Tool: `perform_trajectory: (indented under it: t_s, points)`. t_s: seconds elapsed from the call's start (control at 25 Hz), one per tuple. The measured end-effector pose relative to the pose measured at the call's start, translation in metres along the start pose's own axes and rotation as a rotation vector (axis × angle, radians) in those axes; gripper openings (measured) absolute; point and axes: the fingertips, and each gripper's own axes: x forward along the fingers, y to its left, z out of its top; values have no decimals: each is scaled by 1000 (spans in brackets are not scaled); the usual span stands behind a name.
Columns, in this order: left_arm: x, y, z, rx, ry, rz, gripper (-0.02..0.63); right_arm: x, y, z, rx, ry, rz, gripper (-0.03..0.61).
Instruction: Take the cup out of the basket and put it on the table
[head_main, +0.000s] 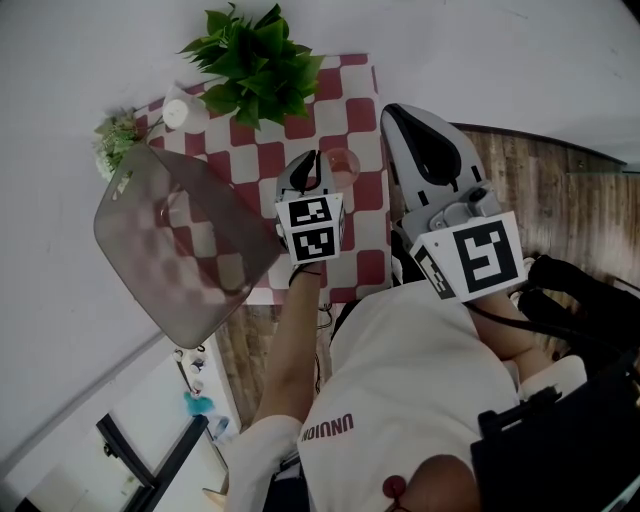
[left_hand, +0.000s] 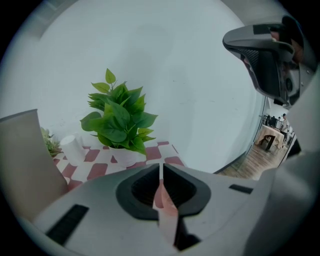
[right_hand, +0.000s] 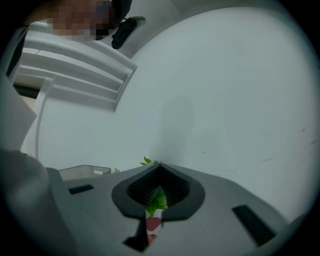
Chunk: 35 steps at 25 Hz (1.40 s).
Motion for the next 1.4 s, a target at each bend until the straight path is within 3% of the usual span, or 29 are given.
perform_trajectory:
  t_s: [0.68,0.96,1.4]
  points:
    - [-43,-2,31,-18,-138,13,12,0,25,2,-24,-4,62,17]
    - [-68,3,58,-7,-271,55,12,2,35,0,-30,-4,85,17]
    - [-98,5,84,29,-404,100,12,1,43,1,-46,-2,82,17]
